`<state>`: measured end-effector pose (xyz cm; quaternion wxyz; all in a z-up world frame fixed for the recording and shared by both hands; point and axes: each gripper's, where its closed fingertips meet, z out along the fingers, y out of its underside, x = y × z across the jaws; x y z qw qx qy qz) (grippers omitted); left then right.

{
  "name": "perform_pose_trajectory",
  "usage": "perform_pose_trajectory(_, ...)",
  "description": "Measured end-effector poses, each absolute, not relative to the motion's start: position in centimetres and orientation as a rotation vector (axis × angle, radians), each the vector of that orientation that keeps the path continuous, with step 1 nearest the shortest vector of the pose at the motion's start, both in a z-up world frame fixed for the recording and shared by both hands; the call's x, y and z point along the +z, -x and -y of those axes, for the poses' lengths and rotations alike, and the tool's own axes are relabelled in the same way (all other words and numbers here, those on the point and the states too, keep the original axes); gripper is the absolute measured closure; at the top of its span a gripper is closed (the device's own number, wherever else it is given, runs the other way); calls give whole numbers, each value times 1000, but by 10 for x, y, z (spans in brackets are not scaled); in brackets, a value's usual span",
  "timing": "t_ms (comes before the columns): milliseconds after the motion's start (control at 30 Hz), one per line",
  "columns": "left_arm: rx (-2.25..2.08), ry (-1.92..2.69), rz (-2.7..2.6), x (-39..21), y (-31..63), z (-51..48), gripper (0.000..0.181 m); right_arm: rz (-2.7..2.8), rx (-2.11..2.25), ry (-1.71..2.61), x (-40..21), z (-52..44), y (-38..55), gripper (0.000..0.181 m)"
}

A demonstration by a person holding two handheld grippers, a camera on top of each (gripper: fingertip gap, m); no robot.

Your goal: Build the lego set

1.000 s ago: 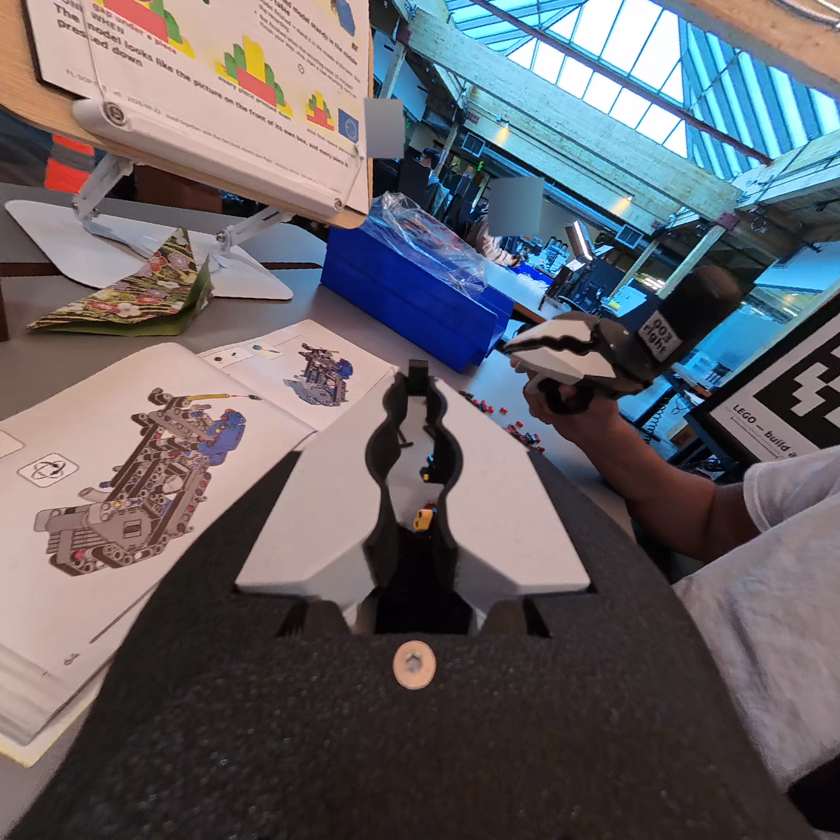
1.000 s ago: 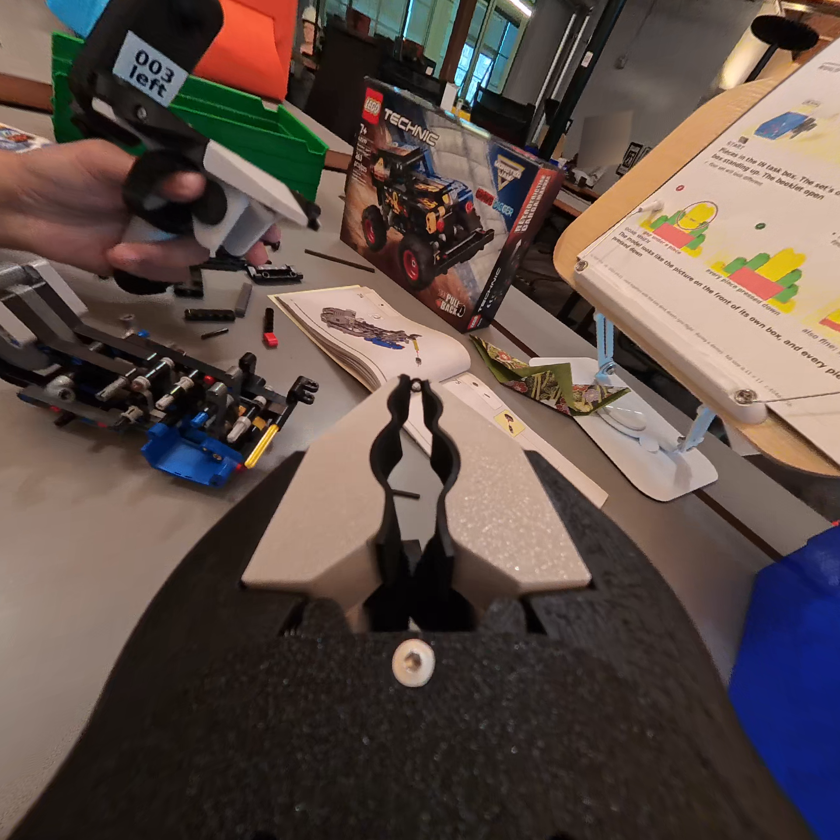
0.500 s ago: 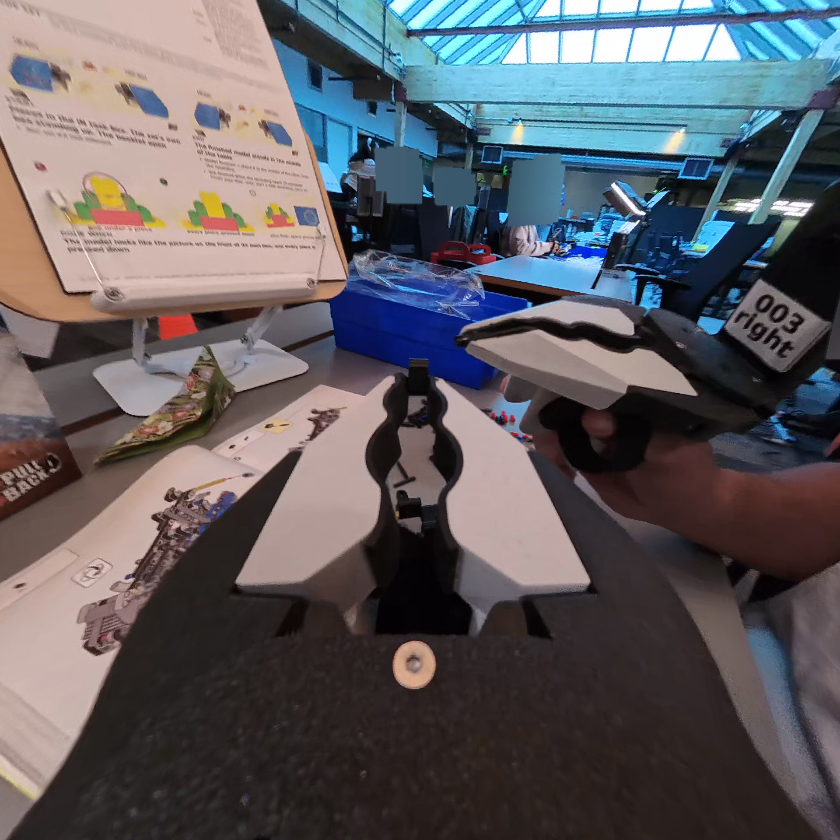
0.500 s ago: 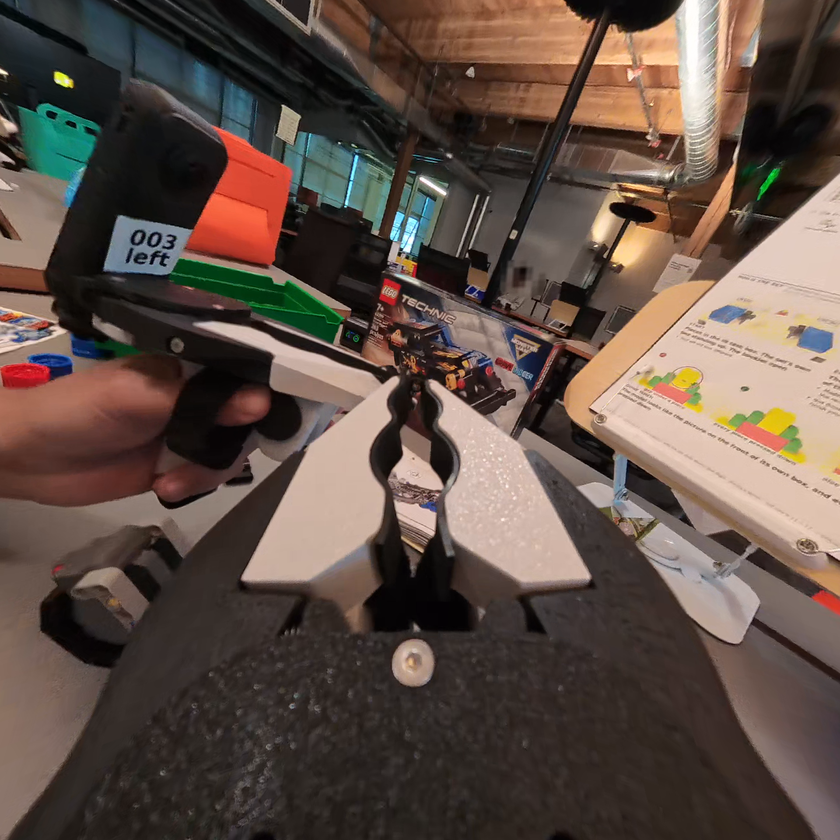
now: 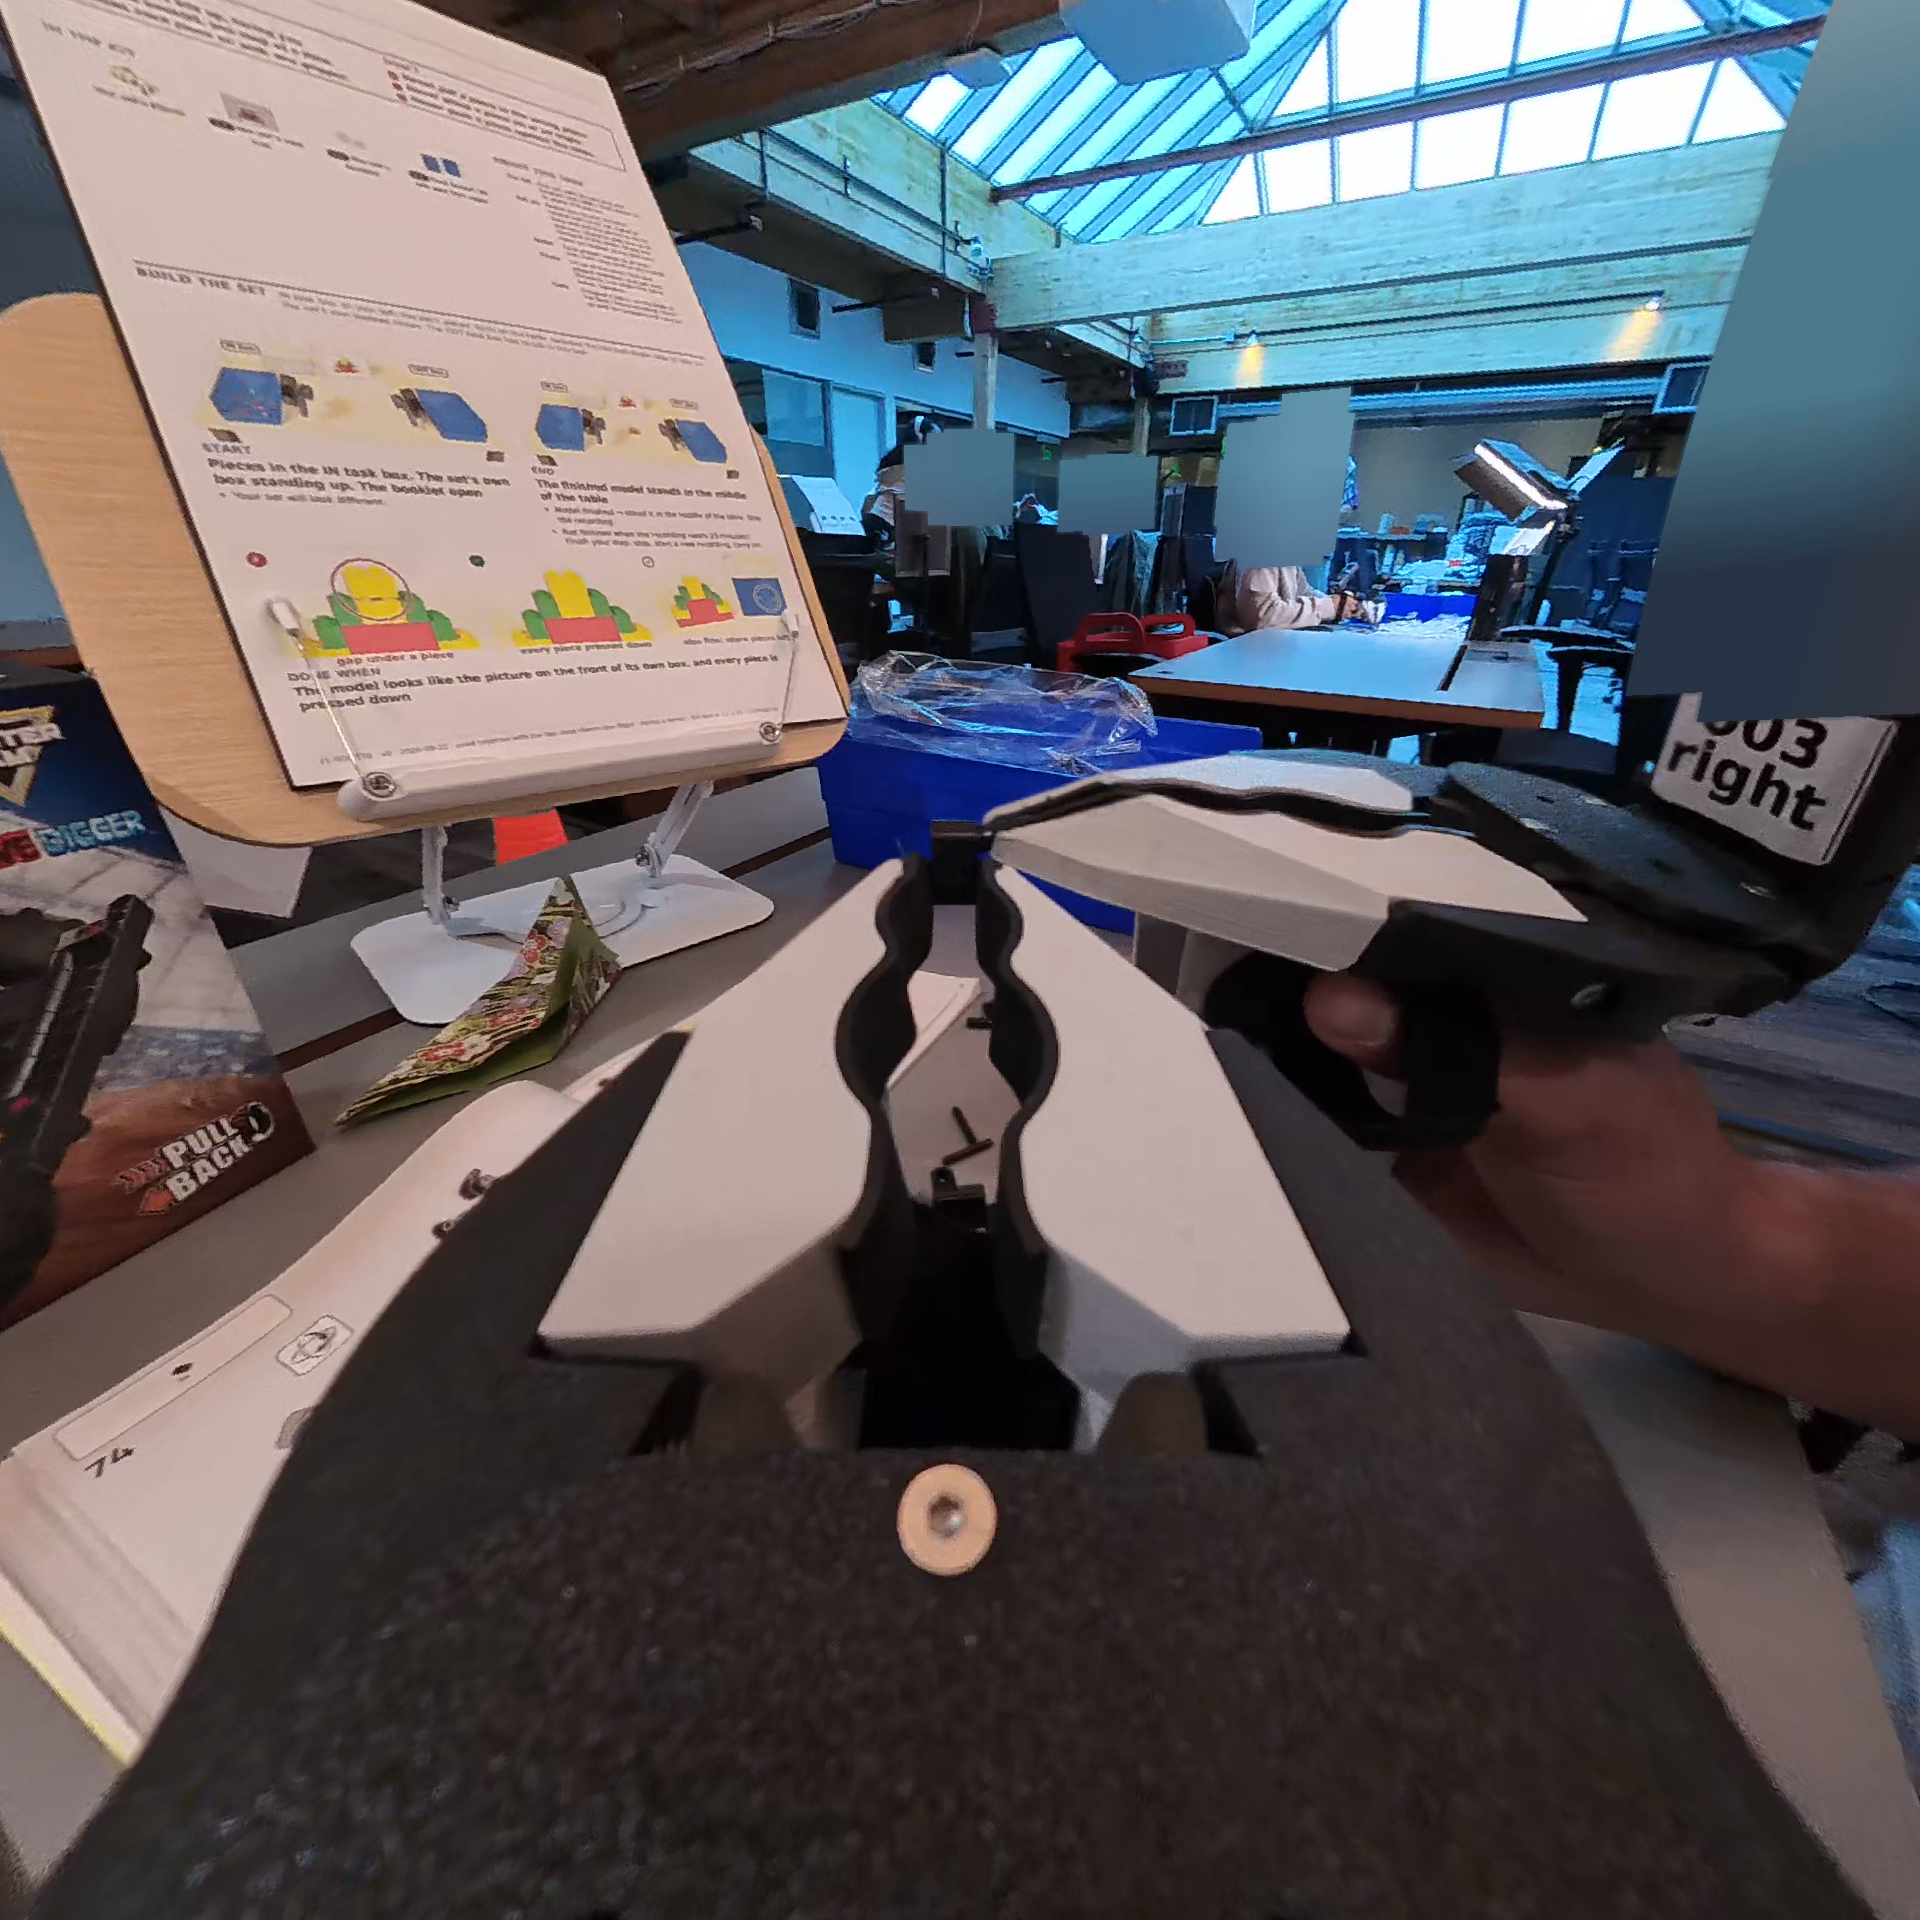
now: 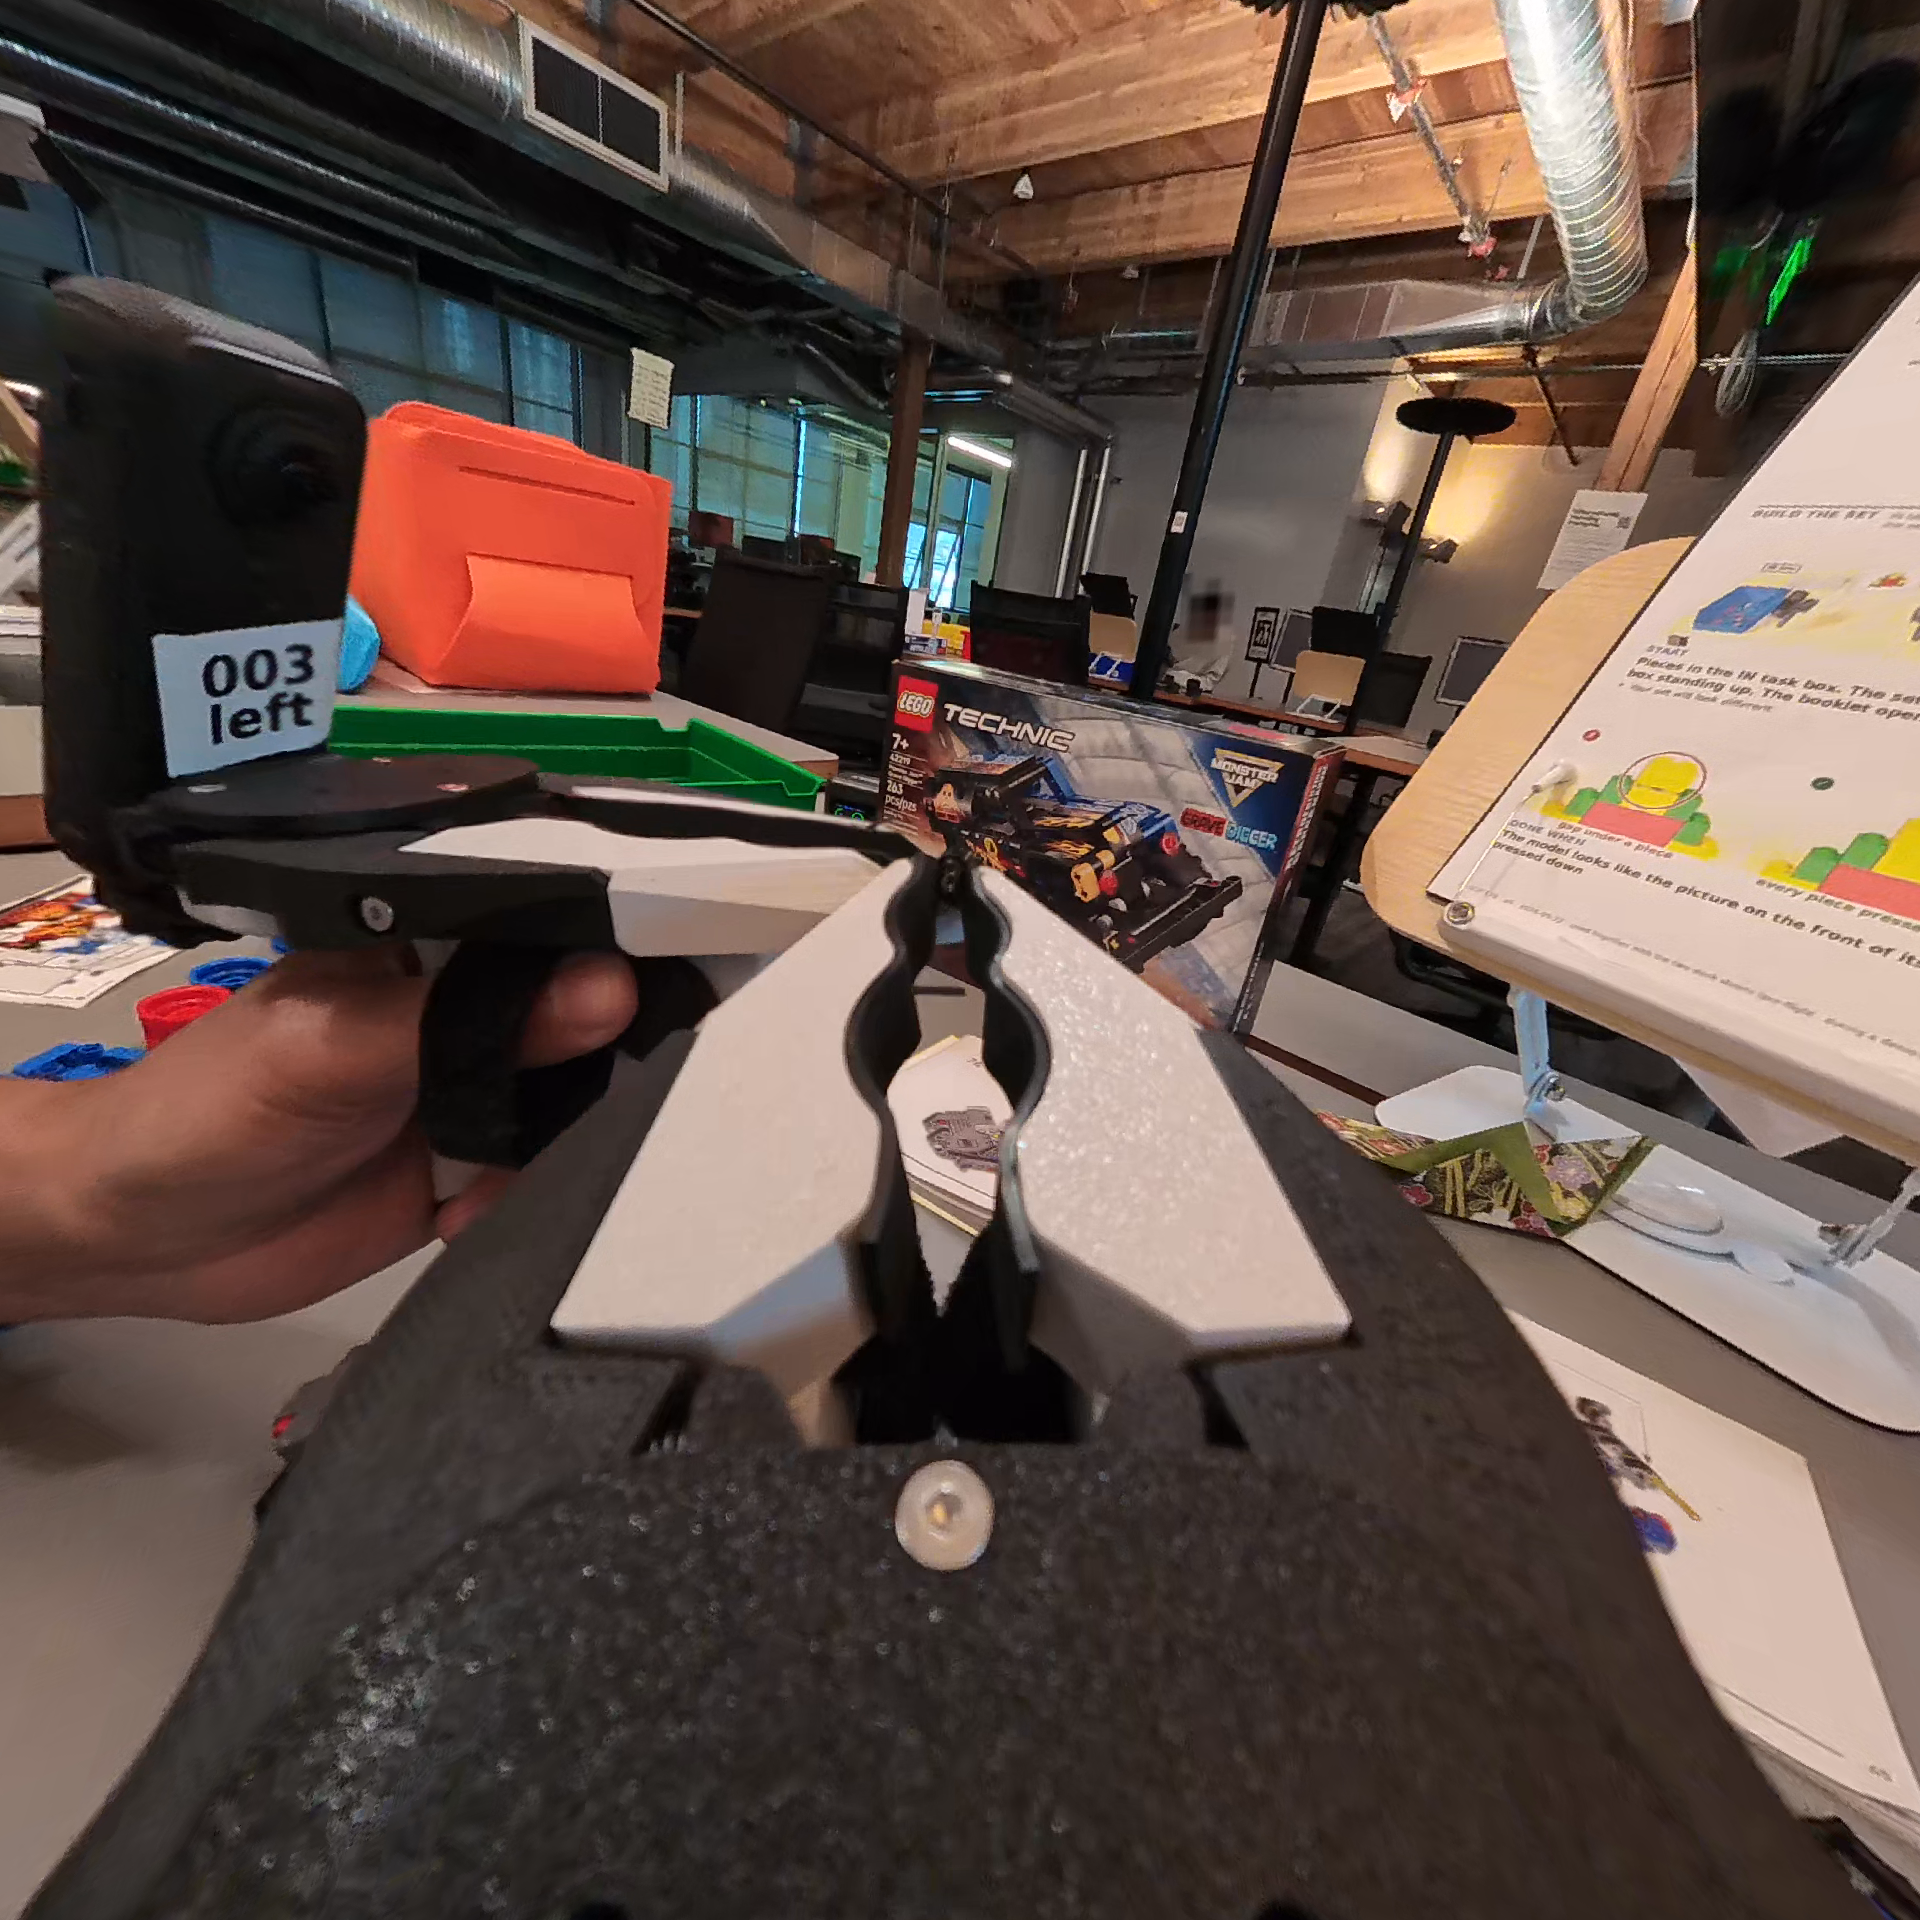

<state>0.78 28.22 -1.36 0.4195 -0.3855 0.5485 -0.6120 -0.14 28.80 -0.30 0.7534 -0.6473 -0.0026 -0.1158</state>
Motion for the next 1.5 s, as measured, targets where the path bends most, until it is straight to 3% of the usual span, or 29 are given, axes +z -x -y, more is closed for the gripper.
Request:
perform_pose_trajectory(333,-1632,960,-1273,-5,-3,-276,175,49,-313,1320,6,-284,7,177)
perform_pose_trajectory(767,-1134,715,-1247,0,2,-277,175,-93,-52,1241,8,-282,13,177)
perform_pose_trajectory(1000,-1344,904,-1360,-17,-13,-287,175,-142,42,1370,-8,-293,-2,176)
perform_pose_trajectory(1167,-1482,950,-1380,-21,-13,-297,175,-45,45,1423,-11,-290,-2,157)
perform_pose_trajectory(1300,-1709,952,-1484,-20,-6,-288,176,152,29,1478,-7,-273,-9,157)
perform_pose_trajectory(1400,-1843,945,-1476,-13,-1,-287,175,244,238,1467,-1,-263,-8,140)
perform_pose_trajectory(1500,-1916,919,-1501,-11,3,-280,176,308,534,1496,-5,-265,7,135)
